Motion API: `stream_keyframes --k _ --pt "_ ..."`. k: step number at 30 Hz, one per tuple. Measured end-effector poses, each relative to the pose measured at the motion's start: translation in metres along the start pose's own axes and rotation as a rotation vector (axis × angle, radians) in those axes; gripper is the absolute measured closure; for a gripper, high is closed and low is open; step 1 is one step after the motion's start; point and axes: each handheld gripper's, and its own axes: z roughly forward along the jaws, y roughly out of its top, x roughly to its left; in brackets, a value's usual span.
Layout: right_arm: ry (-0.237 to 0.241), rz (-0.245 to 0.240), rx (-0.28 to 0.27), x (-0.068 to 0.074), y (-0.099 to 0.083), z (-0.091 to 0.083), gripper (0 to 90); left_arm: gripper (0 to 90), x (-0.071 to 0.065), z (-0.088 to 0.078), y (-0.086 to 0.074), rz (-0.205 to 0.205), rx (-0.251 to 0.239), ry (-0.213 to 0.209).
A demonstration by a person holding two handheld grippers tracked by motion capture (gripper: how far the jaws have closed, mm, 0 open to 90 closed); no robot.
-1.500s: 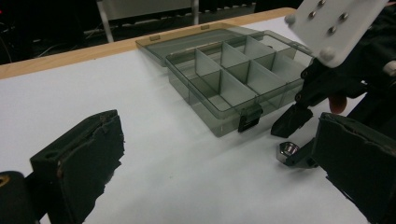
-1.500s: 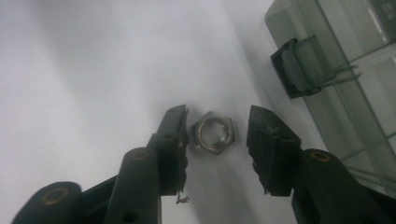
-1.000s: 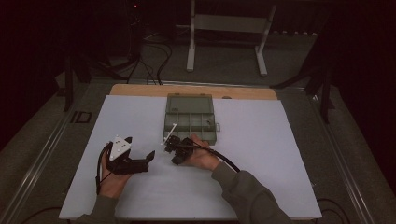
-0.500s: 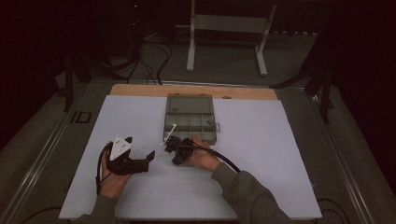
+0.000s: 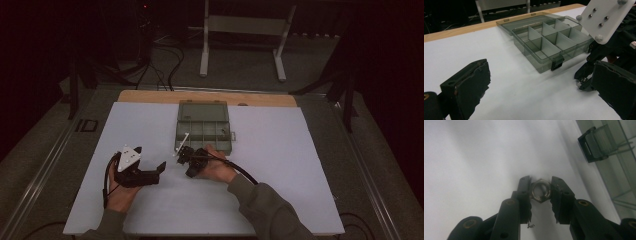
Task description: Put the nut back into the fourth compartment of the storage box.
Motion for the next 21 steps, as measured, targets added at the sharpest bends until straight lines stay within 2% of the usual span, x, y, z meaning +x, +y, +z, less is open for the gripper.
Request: stream_keyframes --k 21 --pt "-0.010 0.009 -0.012 -0.003 -0.003 -0.014 70.4 2.4 0.000 -0.001 0.000 -0.002 -0.004 0.001"
